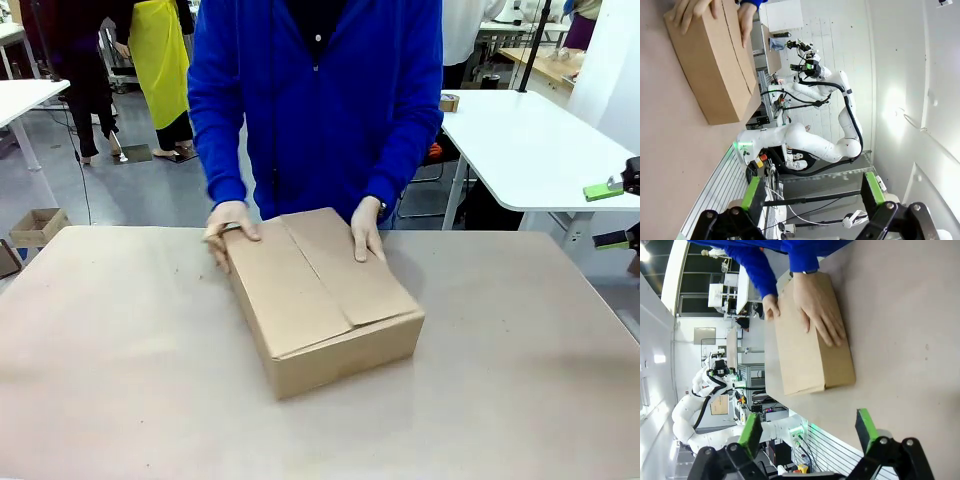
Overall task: Pack the gift set into the box.
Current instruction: Press and hold the closed box until the human finishes sealing it.
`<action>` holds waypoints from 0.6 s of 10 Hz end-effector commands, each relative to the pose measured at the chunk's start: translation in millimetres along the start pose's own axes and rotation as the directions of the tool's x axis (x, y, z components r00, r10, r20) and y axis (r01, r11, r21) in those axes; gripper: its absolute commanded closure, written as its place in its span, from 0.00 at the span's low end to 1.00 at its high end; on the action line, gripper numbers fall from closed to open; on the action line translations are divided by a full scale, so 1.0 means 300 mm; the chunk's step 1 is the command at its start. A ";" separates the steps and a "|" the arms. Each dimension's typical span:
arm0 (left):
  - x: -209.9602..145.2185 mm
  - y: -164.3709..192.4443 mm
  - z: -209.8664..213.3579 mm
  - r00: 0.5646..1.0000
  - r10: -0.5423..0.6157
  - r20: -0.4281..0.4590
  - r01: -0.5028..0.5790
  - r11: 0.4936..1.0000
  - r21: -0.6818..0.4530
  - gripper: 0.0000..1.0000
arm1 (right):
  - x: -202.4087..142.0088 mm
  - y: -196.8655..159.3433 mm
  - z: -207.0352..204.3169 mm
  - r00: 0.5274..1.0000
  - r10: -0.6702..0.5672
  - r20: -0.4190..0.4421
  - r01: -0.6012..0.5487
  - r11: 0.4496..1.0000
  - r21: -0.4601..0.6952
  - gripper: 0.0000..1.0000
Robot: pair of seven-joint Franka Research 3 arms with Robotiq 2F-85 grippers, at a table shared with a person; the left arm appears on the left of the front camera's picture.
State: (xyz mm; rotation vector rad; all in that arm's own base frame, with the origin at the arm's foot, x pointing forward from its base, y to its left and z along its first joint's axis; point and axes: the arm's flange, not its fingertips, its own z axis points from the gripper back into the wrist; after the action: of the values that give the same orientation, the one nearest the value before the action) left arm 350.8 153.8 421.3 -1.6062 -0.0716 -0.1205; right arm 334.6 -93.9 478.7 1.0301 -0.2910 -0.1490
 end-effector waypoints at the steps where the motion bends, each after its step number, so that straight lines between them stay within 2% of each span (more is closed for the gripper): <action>1: -0.015 0.003 -0.006 1.000 -0.007 0.001 0.007 1.000 -0.002 0.00 | 0.000 -0.006 0.000 1.000 0.028 0.001 -0.028 1.000 0.006 0.00; 6: -0.015 0.003 -0.006 1.000 -0.007 0.001 0.007 1.000 -0.002 0.00 | 0.000 -0.006 0.000 1.000 0.028 0.001 -0.028 1.000 0.006 0.00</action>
State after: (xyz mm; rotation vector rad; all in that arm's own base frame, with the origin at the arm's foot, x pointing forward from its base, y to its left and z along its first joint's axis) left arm 350.8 153.8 421.3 -1.6062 -0.0716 -0.1205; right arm 334.5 -94.1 478.6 1.0301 -0.2911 -0.1491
